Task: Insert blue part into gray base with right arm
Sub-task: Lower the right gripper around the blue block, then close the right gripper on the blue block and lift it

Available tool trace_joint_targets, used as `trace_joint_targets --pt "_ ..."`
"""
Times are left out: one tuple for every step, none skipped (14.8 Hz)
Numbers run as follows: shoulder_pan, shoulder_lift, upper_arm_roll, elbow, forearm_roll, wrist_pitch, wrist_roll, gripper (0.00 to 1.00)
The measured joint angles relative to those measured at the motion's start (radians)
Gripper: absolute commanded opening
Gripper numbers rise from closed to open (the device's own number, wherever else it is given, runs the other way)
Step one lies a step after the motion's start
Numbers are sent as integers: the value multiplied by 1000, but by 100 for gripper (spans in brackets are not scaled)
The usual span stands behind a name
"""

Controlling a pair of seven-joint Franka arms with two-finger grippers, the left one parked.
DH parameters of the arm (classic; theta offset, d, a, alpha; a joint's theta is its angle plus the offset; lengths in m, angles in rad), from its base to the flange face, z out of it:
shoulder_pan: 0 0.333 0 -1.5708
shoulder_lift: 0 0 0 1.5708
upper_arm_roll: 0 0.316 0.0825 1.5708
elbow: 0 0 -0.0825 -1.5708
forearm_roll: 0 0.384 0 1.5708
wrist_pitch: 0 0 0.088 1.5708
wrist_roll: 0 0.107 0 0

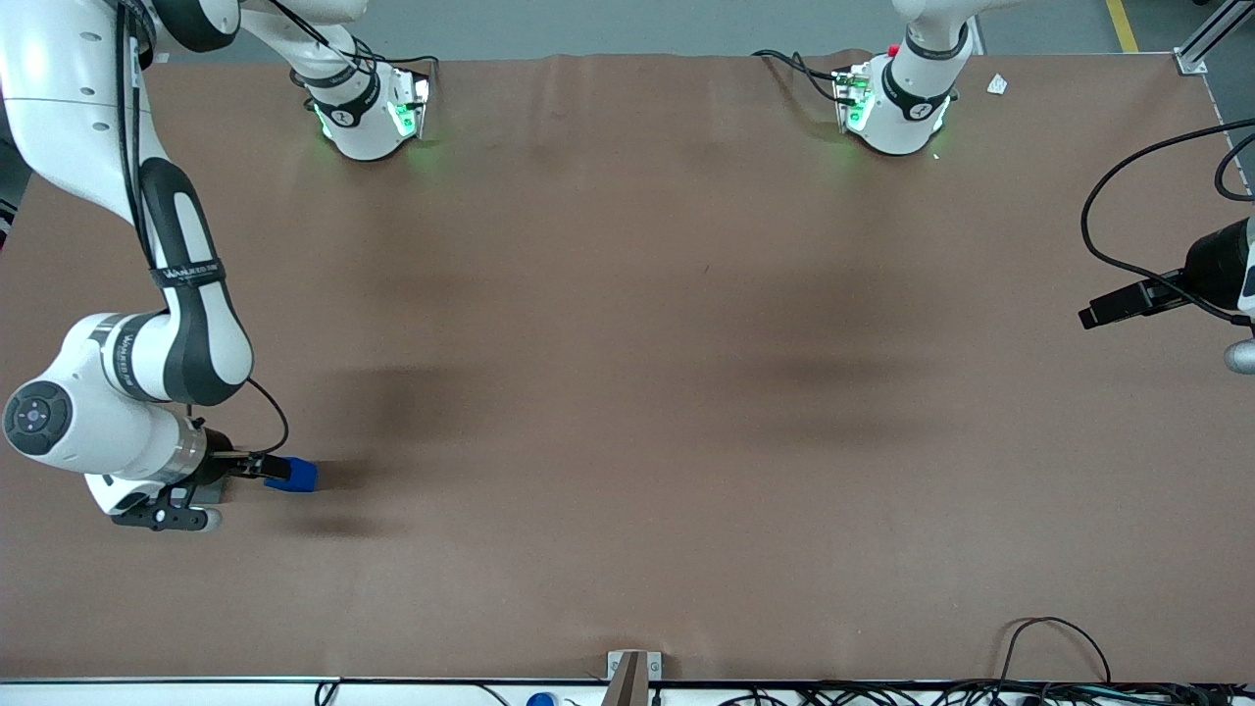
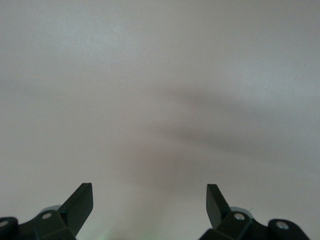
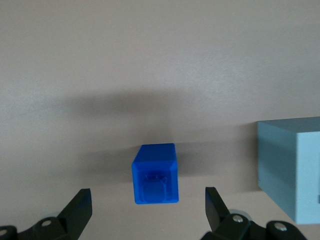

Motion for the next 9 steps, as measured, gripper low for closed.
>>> trace_joint_targets --pt "3 7 0 -1 0 13 0 100" --pt "4 14 0 -4 0 31 0 100" --pt "4 21 0 -11 0 55 0 100" --pt "4 28 0 -20 0 83 0 100" --pt "4 35 -1 -32 0 111 0 100" --pt "4 42 -1 -41 0 132 0 100" --pt "3 48 -2 -46 0 144 0 100" --pt "3 54 -2 -48 0 150 0 100" --pt "3 57 -3 -50 0 152 0 100"
